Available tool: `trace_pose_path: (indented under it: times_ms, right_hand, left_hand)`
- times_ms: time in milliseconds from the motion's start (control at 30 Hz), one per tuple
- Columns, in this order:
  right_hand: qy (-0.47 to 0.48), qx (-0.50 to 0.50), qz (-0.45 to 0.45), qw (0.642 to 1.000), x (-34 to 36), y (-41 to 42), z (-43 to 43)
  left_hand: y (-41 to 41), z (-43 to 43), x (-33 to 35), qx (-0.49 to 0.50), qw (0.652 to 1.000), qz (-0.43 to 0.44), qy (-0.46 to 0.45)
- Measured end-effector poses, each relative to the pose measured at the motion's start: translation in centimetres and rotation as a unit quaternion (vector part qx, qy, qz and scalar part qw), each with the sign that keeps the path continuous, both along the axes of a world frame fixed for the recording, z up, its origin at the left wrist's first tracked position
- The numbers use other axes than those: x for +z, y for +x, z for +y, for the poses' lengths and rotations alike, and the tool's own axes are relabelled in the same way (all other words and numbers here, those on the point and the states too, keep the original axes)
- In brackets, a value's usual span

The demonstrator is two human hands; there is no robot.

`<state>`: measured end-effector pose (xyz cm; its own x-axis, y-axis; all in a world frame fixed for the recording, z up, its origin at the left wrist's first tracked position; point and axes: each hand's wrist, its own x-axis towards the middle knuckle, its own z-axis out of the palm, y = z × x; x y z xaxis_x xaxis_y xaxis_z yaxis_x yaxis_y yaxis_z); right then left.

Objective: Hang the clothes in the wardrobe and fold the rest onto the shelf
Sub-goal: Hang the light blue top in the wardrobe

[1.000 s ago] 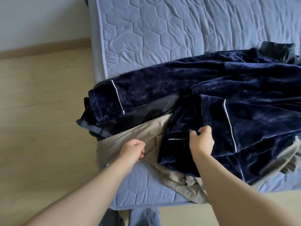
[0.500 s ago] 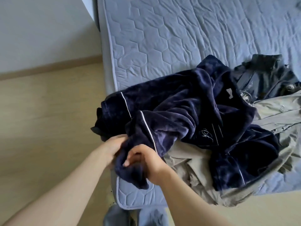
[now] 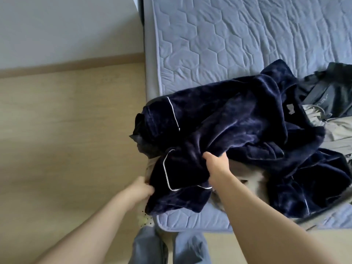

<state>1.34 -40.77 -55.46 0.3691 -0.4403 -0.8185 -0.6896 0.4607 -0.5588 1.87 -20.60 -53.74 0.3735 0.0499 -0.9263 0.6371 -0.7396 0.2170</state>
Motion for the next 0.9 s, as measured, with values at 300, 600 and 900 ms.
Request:
trace_pose_path:
  times_ms: [300,600,900]
  right_hand:
    - [0.151,0.503,-0.010,0.851,1.0,-4.9,5.5]
    - [-0.395,0.168,0.139,0.893,-0.2,-0.6,-3.1]
    - [0.014,0.067,0.020,0.997,0.6,2.0,-1.7]
  left_hand:
    - [4.8,-4.1,-1.4,0.063,0.991,-0.094,-0.069]
    - [4.0,-2.7,-2.8,0.113,0.991,-0.067,-0.007]
    - [4.4,-2.7,-0.3,0.157,0.987,-0.035,-0.020]
